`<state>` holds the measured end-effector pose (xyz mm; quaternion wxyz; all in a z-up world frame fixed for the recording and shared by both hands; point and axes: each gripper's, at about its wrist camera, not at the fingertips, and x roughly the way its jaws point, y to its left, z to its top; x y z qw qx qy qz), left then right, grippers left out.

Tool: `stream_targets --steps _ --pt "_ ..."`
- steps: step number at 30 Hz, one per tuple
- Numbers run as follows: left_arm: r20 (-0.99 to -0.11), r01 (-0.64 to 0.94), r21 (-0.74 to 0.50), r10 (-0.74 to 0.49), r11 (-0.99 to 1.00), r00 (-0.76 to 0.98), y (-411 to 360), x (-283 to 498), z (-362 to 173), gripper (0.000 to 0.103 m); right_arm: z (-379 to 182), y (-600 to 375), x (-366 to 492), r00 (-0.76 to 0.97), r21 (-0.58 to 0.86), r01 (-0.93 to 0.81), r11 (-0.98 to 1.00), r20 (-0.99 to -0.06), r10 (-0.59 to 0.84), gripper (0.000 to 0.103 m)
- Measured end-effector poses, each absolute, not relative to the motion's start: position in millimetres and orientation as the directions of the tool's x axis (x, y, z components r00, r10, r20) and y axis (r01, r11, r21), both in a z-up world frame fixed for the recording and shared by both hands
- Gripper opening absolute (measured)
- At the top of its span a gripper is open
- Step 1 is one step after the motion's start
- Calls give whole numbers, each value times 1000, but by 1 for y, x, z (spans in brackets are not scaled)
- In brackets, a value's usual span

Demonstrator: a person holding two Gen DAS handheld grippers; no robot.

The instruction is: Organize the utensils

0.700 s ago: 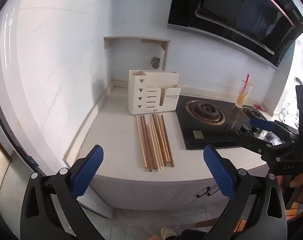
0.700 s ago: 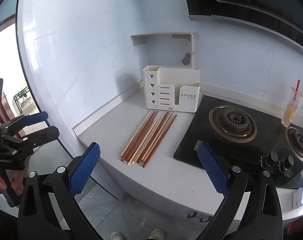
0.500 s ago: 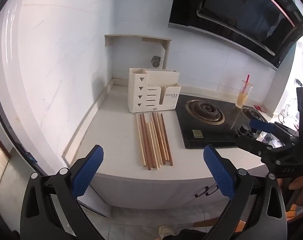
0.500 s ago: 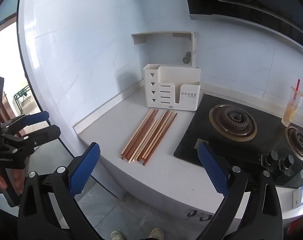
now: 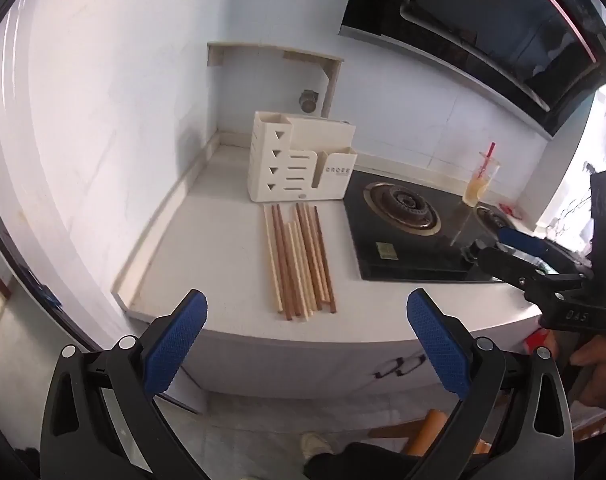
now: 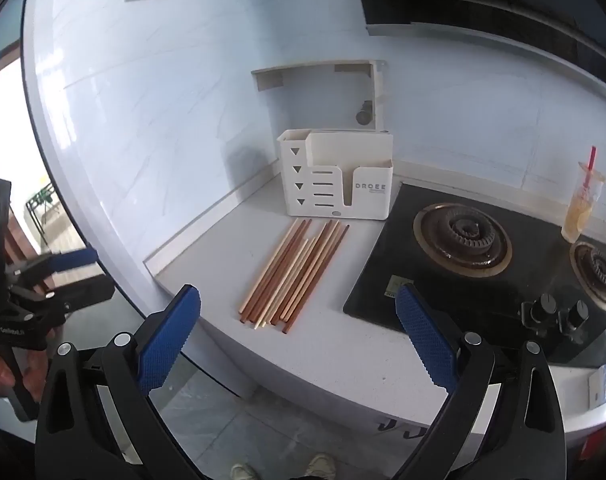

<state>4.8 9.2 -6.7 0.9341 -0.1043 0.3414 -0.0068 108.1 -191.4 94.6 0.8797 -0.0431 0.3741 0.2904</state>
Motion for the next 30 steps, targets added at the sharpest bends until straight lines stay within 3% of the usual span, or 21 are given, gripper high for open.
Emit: stream_targets --steps 19,30 --pt "-618 -64 -159 -49 985 785 14 3 -1 98 94 -190 107 556 124 -543 831 -688 466 99" --pt "-634 -89 -202 -61 975 771 23 4 -4 98 91 -180 101 543 107 -553 826 -705 455 99"
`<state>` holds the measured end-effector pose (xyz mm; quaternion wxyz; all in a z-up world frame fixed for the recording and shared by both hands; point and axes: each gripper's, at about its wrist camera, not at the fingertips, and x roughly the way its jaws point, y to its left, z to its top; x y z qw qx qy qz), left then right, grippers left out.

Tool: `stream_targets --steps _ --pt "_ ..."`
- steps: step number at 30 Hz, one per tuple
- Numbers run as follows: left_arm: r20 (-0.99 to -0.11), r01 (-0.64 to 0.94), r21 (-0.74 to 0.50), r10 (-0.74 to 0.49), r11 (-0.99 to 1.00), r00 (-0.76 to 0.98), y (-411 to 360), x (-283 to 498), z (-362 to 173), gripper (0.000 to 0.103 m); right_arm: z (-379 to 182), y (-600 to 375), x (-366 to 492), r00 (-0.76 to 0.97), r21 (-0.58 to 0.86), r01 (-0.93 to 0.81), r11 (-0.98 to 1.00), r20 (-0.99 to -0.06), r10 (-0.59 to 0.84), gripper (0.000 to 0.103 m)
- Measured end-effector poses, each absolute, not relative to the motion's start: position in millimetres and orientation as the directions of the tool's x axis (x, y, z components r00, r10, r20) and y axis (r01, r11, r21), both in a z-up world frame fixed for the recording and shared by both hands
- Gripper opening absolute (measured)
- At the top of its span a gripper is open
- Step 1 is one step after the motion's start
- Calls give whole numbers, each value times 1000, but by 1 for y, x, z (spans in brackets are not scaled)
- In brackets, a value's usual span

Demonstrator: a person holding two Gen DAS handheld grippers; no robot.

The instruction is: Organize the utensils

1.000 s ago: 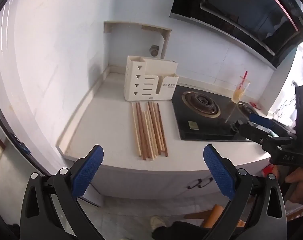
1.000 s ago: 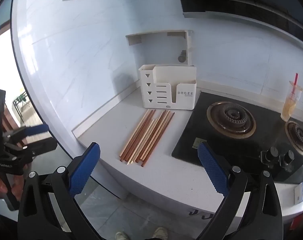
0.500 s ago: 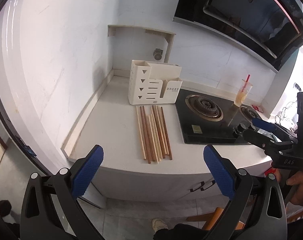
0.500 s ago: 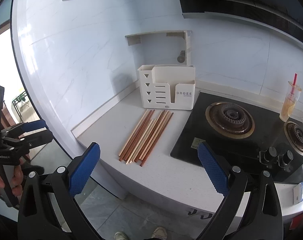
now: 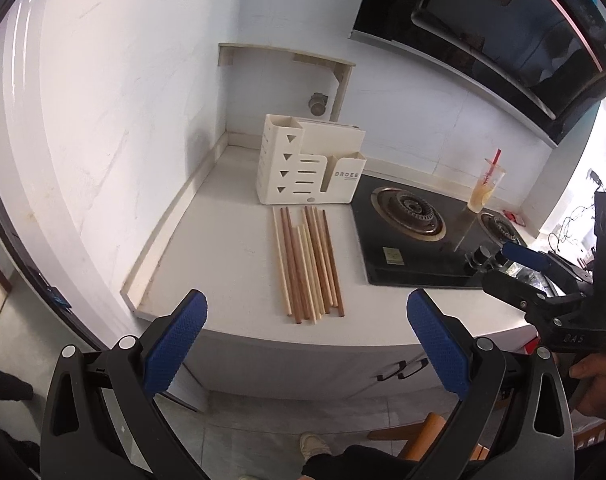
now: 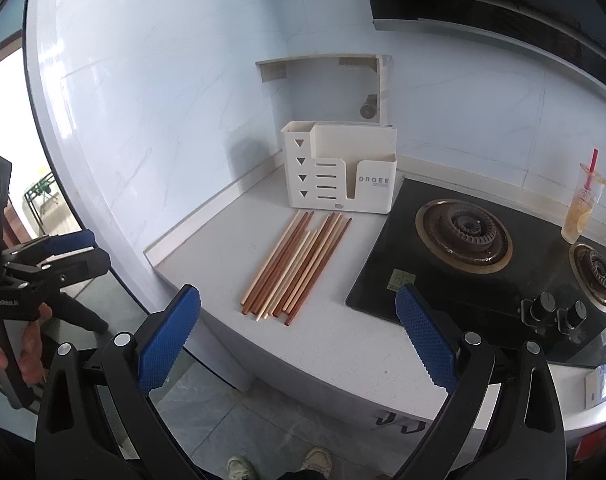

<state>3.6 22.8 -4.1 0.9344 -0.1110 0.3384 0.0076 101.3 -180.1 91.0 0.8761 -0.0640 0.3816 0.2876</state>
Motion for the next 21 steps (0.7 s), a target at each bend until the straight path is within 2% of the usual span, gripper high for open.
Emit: stream_targets --steps 8,21 --pt "-642 -95 -239 -85 966 762 33 3 -6 98 90 -176 101 542 97 -548 831 -716 441 99" --pt "-636 -82 -227 -84 970 767 39 2 -6 98 89 -169 103 533 98 -535 839 -732 425 99"
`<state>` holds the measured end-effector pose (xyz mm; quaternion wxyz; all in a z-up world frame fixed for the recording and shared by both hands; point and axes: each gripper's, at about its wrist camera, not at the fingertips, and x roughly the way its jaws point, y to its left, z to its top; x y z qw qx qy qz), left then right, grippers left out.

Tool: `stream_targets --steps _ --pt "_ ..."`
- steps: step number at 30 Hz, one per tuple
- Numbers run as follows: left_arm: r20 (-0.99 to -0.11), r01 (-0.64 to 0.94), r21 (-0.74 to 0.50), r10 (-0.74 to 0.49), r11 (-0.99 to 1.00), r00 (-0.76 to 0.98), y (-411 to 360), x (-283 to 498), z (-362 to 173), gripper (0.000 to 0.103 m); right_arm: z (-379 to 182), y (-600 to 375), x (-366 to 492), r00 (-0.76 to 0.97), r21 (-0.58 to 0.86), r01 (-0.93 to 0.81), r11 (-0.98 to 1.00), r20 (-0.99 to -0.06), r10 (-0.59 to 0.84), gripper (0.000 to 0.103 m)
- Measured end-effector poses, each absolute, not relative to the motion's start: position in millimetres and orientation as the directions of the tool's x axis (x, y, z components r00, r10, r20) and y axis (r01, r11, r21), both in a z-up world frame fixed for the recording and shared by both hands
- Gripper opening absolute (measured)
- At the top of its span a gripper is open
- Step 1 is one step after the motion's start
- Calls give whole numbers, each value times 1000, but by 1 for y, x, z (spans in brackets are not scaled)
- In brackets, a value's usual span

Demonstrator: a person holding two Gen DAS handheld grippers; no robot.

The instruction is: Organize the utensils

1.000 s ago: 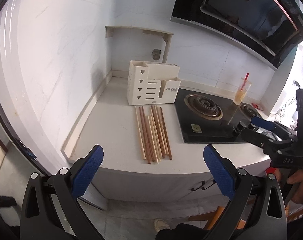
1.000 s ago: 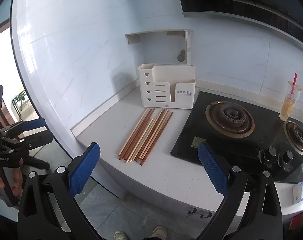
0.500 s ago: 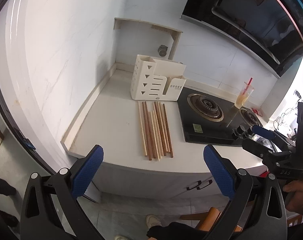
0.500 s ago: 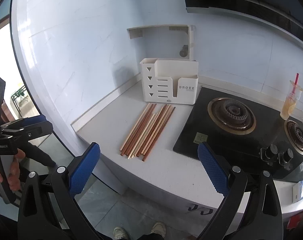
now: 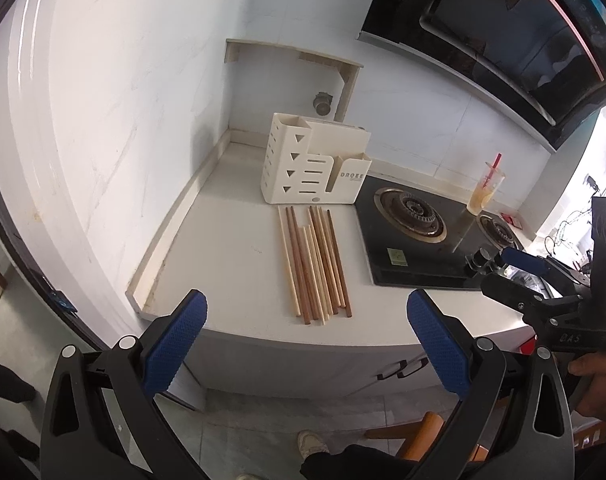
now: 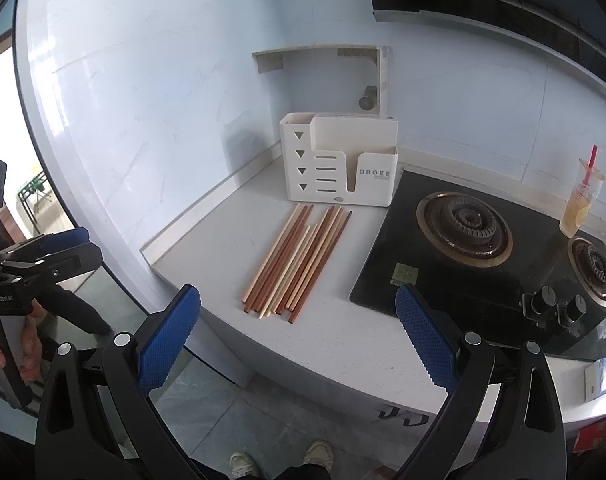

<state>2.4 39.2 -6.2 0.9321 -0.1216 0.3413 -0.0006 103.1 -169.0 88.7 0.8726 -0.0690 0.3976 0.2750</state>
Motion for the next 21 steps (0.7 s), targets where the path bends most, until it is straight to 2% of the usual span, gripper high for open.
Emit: stream_targets --steps 21 --pt "-723 -76 -236 -123 969 680 65 32 -15 98 78 -149 122 469 93 -460 883 -819 330 99"
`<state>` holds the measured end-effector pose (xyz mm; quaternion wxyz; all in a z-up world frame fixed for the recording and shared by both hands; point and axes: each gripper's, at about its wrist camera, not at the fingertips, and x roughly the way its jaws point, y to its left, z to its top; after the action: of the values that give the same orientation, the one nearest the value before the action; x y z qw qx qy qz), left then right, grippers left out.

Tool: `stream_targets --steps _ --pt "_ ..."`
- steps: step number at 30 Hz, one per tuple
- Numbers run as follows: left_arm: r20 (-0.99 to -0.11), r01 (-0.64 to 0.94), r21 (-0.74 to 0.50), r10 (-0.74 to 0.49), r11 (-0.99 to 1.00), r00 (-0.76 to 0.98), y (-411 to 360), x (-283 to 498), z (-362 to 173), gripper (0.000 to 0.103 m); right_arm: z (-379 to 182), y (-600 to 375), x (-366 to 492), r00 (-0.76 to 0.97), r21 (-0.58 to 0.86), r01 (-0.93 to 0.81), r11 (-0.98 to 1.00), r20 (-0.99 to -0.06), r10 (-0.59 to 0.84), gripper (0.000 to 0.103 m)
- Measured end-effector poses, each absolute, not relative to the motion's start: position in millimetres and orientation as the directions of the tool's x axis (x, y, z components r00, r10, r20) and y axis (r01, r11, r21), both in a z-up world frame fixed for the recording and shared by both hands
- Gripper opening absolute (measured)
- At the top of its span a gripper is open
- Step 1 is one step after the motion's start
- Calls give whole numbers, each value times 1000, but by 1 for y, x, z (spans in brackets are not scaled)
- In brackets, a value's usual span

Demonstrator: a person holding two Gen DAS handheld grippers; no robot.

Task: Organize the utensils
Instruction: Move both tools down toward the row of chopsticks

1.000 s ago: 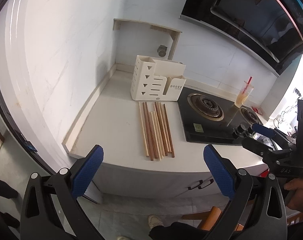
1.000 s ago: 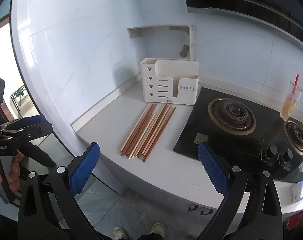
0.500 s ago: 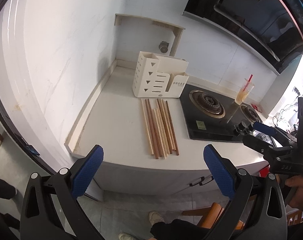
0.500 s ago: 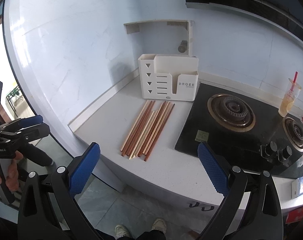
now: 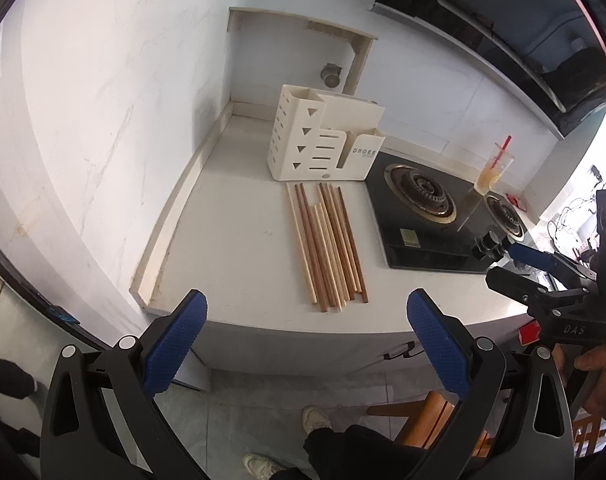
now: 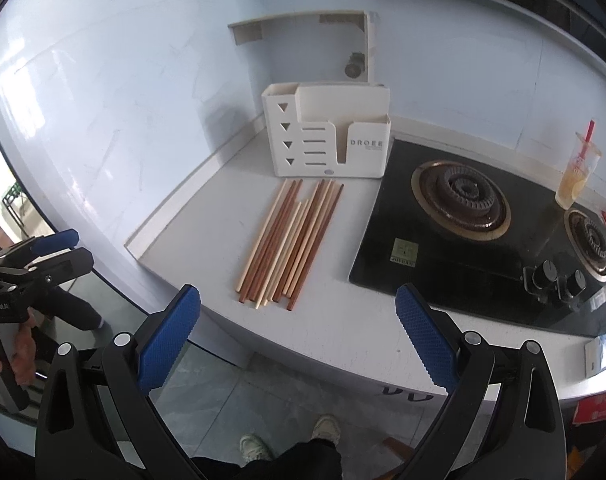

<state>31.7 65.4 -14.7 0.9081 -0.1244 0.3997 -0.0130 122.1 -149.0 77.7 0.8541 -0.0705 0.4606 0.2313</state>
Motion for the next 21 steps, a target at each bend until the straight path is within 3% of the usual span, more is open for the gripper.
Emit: stream_targets --steps 9,21 --pt "-776 -72 -252 -157 965 610 66 69 -26 98 72 -144 161 400 115 -442 890 -863 310 99" --pt "-832 -109 -201 -111 974 543 62 134 -43 97 42 -139 238 278 146 -463 874 -912 300 99"
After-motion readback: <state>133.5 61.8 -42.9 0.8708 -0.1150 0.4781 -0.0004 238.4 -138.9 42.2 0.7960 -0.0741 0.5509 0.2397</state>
